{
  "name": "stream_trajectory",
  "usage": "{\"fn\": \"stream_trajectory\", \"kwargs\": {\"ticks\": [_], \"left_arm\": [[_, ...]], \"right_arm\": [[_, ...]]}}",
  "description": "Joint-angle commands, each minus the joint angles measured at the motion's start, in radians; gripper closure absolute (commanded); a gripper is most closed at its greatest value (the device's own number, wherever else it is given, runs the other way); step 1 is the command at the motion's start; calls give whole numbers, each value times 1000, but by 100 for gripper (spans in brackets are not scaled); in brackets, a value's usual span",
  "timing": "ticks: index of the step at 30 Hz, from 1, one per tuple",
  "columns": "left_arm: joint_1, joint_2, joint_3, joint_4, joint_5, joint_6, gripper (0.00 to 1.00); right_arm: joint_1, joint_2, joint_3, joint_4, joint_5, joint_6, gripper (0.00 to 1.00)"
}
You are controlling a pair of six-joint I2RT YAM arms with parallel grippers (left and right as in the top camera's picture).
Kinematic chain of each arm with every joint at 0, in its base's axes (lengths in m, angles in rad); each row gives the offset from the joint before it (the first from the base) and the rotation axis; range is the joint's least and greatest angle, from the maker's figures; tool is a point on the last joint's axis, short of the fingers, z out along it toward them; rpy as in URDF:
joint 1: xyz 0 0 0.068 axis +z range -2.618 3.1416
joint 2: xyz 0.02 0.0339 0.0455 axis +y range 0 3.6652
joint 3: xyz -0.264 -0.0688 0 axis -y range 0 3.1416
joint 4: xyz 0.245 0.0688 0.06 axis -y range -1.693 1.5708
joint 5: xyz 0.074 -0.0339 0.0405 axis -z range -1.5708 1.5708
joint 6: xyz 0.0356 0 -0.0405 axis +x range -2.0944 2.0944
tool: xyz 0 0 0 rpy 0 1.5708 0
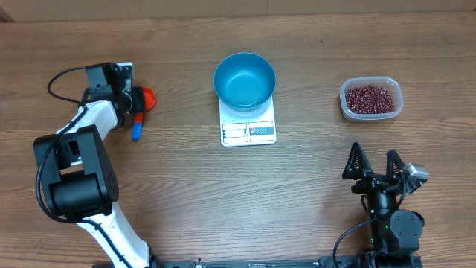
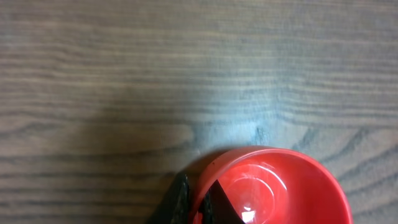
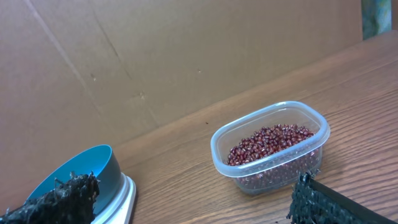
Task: Scoop item into bowl and weigh 150g on scale
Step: 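Close the left gripper on the scoop rim and lift it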
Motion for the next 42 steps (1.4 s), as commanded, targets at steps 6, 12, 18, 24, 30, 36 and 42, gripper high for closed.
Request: {"fn": "stream_trajectory", "kwargs": {"ticks": [6, 12, 18, 24, 30, 36, 42], "left_arm": [[1, -45, 33, -40, -53, -254, 96], [1, -227, 43, -139, -68, -546, 96], [1, -429, 43, -314, -63, -900, 96], [0, -544, 43, -500, -7, -1183, 96], [0, -560, 43, -599, 115, -1215, 96], [-1, -560, 43, -645, 200, -1215, 96], [-1, -560, 43, -702, 218, -1215, 96]], "right_arm": [[5, -11, -11, 5, 3, -4, 0], [5, -11, -11, 5, 3, -4, 0], [5, -11, -11, 5, 3, -4, 0], [5, -11, -11, 5, 3, -4, 0], [5, -11, -11, 5, 3, -4, 0], [5, -11, -11, 33, -9, 18, 0], [5, -11, -11, 14, -142, 102, 0]]}}
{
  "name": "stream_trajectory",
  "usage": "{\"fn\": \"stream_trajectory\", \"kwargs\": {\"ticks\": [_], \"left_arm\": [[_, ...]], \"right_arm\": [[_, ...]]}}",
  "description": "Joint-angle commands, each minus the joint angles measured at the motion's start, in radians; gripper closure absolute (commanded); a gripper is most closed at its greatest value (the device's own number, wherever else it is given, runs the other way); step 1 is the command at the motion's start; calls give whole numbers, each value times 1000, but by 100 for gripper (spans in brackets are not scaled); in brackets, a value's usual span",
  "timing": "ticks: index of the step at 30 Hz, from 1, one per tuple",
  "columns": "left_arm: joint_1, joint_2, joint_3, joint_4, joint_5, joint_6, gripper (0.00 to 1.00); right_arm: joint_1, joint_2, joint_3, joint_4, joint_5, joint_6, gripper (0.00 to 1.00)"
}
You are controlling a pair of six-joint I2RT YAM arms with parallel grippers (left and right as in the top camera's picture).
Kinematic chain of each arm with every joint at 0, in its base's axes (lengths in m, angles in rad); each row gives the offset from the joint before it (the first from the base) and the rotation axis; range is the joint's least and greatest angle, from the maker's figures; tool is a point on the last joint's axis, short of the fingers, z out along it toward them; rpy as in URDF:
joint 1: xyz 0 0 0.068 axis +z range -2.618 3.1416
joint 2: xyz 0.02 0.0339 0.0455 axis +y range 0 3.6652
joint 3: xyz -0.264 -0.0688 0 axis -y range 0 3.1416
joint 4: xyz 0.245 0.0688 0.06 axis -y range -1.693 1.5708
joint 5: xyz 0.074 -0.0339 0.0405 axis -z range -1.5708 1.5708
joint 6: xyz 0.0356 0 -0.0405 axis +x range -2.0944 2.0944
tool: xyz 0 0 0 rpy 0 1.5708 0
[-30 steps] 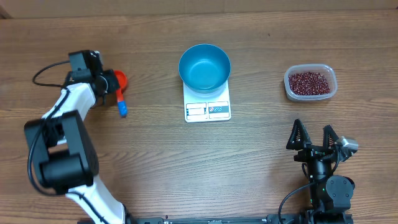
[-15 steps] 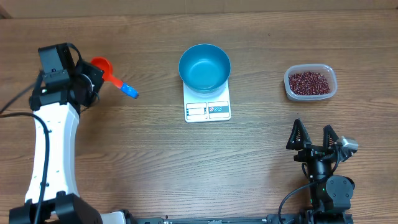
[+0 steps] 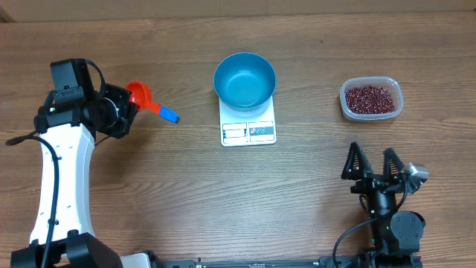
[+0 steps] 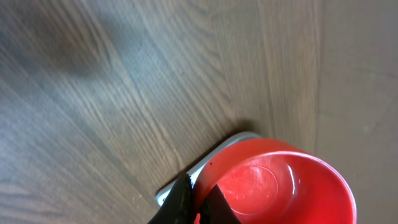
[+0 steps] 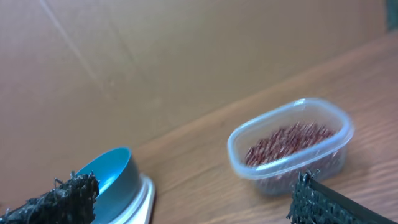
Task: Scoop item into bowl and weigh 150g on scale
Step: 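Close the left gripper on the scoop rim and lift it, then bring the scoop toward center and reach the right gripper to it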
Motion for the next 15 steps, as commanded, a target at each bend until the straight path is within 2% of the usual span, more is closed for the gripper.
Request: {"fn": "stream_trajectory", "kwargs": {"ticks": [1, 6, 11, 15], "left_arm": [[-1, -12, 8, -10, 53, -17, 96], [-8, -11, 8, -8, 74, -13, 96], [-38, -11, 8, 24, 74, -10, 96], [-72, -11, 8, 60, 74, -10, 96]], "right_arm": [[6, -10, -11, -3, -94, 44, 0], [6, -10, -10, 57, -314, 43, 0], [6, -1, 9, 57, -422, 47, 0], [6, 64, 72, 57, -455, 105, 0]]}}
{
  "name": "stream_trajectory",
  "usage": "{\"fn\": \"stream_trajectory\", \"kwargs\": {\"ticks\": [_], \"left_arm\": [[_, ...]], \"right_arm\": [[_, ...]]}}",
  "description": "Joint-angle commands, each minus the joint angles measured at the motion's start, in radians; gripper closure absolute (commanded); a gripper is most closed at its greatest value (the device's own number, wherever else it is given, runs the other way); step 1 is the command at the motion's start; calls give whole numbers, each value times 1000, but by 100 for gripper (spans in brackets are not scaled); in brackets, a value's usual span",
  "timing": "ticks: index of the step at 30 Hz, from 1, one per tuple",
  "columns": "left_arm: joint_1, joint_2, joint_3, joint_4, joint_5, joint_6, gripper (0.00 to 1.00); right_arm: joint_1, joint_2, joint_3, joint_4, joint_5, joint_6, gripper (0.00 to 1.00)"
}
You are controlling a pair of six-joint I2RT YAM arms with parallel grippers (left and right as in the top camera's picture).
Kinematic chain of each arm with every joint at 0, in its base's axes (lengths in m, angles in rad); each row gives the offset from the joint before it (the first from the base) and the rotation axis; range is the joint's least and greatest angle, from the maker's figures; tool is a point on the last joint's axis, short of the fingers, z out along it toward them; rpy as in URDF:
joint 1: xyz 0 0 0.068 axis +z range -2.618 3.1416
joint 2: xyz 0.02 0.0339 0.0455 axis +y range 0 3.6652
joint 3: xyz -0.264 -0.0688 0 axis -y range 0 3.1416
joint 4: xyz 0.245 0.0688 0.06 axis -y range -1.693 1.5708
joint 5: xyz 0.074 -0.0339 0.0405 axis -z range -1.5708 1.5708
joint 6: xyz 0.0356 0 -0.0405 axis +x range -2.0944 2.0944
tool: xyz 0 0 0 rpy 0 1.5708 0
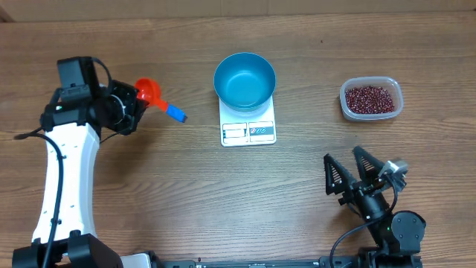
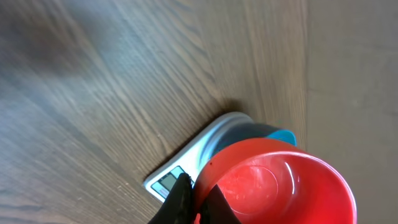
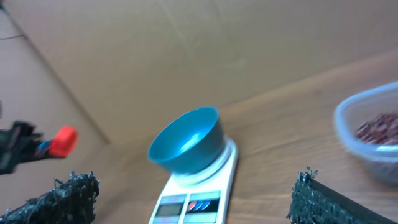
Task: Scoop item into bowl and weigh 150g on scale
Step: 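Bring the scoop toward center and reach the right gripper to it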
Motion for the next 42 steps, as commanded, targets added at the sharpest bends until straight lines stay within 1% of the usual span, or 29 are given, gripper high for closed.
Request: {"fn": "stream_trajectory", "kwargs": {"ticks": [1, 6, 10, 15, 19, 23, 26, 28, 30, 32, 35, 36, 38, 40, 42], "left_arm": [[-31, -11, 8, 19, 19, -10, 96], [-64, -11, 8, 28, 19, -32, 96], [-91, -11, 8, 40, 19, -74, 96], [-124, -11, 8, 46, 16, -185, 96], [-159, -11, 8, 53, 3, -294, 96], [-204, -11, 8, 53, -19, -400, 96], [-241, -11, 8, 53, -31, -454, 95], [-264, -11, 8, 53, -40, -472, 96], [-288, -11, 8, 53, -56, -475, 96], [-308, -11, 8, 53, -75, -475, 96], [-338, -9, 8, 51, -110, -474, 96], [-349, -6, 8, 51, -115, -474, 96], [-367, 1, 8, 53, -119, -478, 95], [-387, 9, 8, 52, -136, -479, 96], [-404, 18, 8, 51, -146, -485, 96]], "right_arm": [[5, 64, 90, 8, -88, 39, 0], [5, 249, 244, 2, -159, 38, 0], [6, 445, 414, -39, -285, 38, 0], [6, 697, 647, -187, -389, 38, 0], [58, 872, 781, -252, -398, 34, 0], [169, 1014, 837, -201, -398, 35, 0], [254, 1099, 842, -111, -399, 35, 0], [296, 1144, 842, -43, -397, 35, 0], [317, 1183, 842, -28, -397, 35, 0], [320, 1211, 842, 9, -398, 35, 0], [323, 1243, 841, 38, -397, 74, 0], [329, 1250, 841, 48, -398, 76, 4], [353, 1264, 841, 67, -382, 77, 18], [386, 1273, 841, 69, -319, 85, 28], [420, 1275, 841, 69, -249, 112, 30]]}}
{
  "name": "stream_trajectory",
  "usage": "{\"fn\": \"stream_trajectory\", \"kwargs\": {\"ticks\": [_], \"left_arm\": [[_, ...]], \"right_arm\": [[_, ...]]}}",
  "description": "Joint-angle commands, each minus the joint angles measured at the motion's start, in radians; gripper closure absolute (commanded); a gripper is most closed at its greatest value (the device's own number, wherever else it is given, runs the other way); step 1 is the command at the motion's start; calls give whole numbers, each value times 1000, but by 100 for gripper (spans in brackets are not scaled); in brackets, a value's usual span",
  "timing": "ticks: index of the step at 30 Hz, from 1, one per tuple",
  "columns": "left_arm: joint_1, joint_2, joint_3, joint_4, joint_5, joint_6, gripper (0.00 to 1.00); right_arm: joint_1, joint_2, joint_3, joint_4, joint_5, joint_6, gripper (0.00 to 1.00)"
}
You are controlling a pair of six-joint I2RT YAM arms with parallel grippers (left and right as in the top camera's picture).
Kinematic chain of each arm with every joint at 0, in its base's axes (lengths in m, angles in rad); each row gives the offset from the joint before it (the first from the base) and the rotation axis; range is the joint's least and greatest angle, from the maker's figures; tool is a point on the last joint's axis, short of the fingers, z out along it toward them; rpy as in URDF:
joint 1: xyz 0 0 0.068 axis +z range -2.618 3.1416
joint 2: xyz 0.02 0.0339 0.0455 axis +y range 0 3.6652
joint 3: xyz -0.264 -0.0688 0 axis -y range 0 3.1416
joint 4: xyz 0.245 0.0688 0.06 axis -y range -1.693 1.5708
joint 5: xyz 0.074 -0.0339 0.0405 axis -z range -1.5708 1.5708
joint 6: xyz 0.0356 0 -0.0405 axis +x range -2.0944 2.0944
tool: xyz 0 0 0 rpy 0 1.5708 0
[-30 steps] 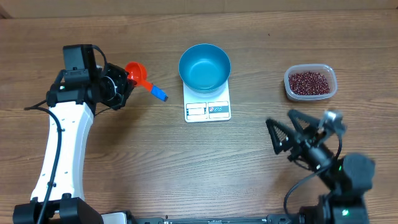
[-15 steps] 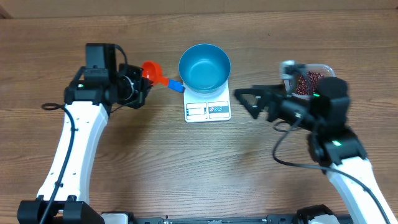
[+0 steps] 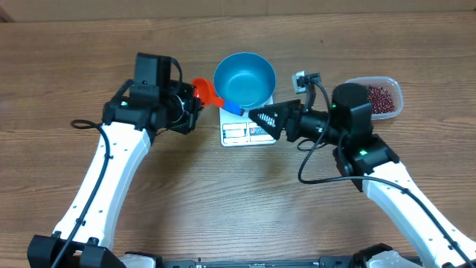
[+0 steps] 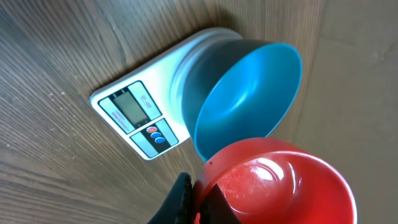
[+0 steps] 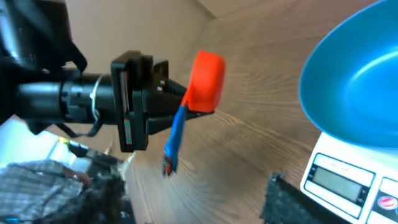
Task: Scoop item into bowl and weigh 150g on scale
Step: 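Bring the scoop toward center and reach the right gripper to it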
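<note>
My left gripper [image 3: 190, 103] is shut on the rim of a red scoop [image 3: 203, 90] whose blue handle [image 3: 233, 109] points right, beside the blue bowl [image 3: 245, 80]. The bowl stands empty on the white scale [image 3: 249, 132]. My right gripper [image 3: 260, 119] hangs open over the scale, its fingers pointing left at the handle's tip without touching it. The right wrist view shows the scoop [image 5: 206, 79], its handle [image 5: 176, 135] and the open right gripper [image 5: 193, 202] below. In the left wrist view the scoop's cup [image 4: 280, 180] is empty, above bowl [image 4: 249, 99] and scale [image 4: 140, 112].
A clear tub of red beans [image 3: 382, 95] sits at the back right, partly covered by my right arm. Cardboard walls stand behind the table's far edge.
The left gripper has carried the scoop right, from left of the scale to the bowl's left rim. The right arm has left the front right and now reaches over the scale toward the handle.
At first the left gripper was shut on the scoop at the far left, and the right arm rested open at the front right. Then the scoop was held up, handle pointing right. Then the right arm faced left. Now both grippers meet beside the bowl.
</note>
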Motion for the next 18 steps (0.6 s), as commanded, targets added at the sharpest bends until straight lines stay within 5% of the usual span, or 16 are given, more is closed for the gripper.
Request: {"fn": "stream_trajectory", "kwargs": {"ticks": [1, 18], "left_arm": [[-31, 21, 8, -1, -43, -21, 96], [-145, 32, 8, 1, -35, -62, 96]], "right_arm": [[56, 5, 26, 8, 124, 50, 32], [158, 7, 26, 15, 320, 156, 66]]}}
